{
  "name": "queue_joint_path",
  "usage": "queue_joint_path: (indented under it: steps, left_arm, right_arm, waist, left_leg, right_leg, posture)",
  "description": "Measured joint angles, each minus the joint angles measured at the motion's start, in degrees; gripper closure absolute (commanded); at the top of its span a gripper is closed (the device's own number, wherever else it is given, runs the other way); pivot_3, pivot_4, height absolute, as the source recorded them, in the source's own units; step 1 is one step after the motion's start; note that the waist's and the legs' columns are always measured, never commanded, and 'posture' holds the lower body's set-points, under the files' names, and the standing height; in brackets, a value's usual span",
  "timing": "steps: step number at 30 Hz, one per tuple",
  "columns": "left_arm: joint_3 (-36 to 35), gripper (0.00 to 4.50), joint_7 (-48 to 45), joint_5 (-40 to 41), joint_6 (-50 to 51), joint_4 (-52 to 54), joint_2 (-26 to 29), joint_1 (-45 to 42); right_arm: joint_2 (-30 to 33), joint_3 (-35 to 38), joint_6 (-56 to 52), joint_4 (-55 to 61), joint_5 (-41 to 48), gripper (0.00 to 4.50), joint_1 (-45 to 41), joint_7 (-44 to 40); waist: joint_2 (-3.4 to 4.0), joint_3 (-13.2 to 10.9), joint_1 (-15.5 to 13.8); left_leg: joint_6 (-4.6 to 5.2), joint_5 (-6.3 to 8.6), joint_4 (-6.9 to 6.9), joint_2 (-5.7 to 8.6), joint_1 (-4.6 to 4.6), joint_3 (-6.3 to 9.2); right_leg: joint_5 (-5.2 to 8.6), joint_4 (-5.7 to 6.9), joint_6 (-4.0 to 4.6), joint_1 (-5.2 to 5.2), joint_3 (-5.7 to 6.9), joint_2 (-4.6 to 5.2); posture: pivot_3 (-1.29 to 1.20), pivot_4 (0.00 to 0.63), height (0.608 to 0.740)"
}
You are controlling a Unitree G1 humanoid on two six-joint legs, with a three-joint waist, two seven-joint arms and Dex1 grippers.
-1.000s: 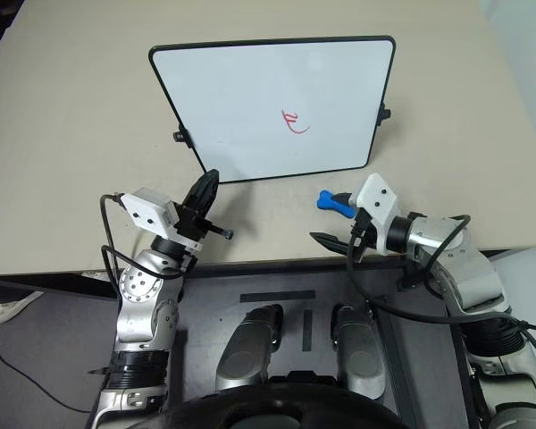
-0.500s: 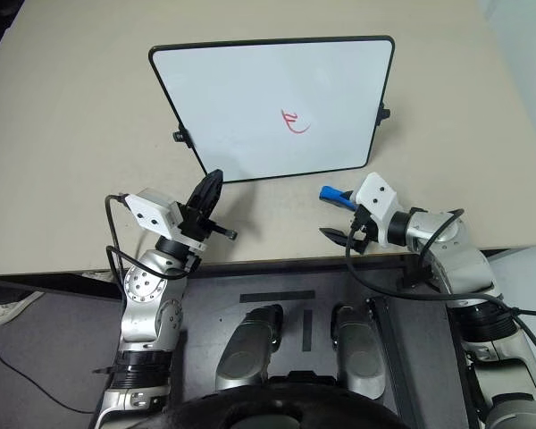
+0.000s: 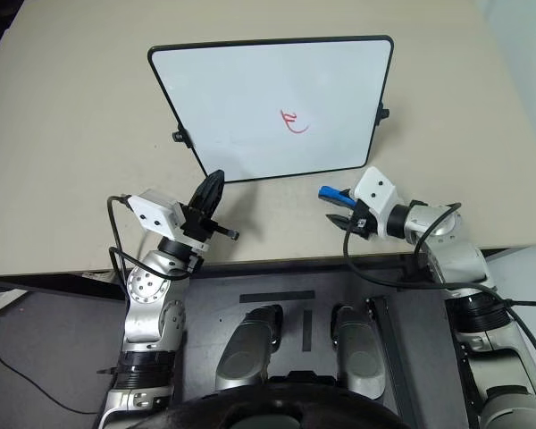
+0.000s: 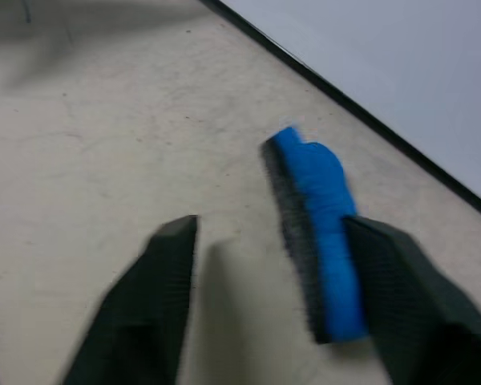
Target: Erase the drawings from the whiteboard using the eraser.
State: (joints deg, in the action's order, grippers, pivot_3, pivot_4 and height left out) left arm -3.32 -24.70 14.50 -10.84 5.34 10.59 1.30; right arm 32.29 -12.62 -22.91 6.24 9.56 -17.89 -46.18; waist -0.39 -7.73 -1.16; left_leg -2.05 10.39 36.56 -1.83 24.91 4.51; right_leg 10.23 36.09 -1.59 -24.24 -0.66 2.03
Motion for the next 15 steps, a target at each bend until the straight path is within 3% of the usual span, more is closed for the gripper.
queue_joint_path:
  steps: [5, 15]
  left_arm:
    - [0.00, 4.50, -0.03, -0.02, -0.07, -0.83, -0.08, -0.31]
    - [-0.06, 4.50, -0.16, -0.03, -0.32, -0.86, -0.09, -0.55]
  right_arm:
    - [-0.79, 0.05, 0.47, -0.53, -0.80, 4.48, -0.50, 0.03]
    - [-2.00, 0.00, 3.77, -0.84, -2.58, 4.48, -1.07, 0.03]
  waist:
    - [0.00, 0.00, 0.00]
    - [0.00, 0.00, 0.02]
  left_leg:
    - [-0.01, 0.01, 0.00, 0.00, 0.00, 0.00]
    - [-0.01, -0.01, 0.02, 0.00, 0.00, 0.00]
  right_leg:
    - [-0.02, 0.00, 0.04, 0.00, 0.00, 0.00]
    - [-0.01, 0.02, 0.02, -0.02, 0.00, 0.00]
  posture:
    - [0.00, 0.150, 0.740]
    - [0.00, 0.150, 0.740]
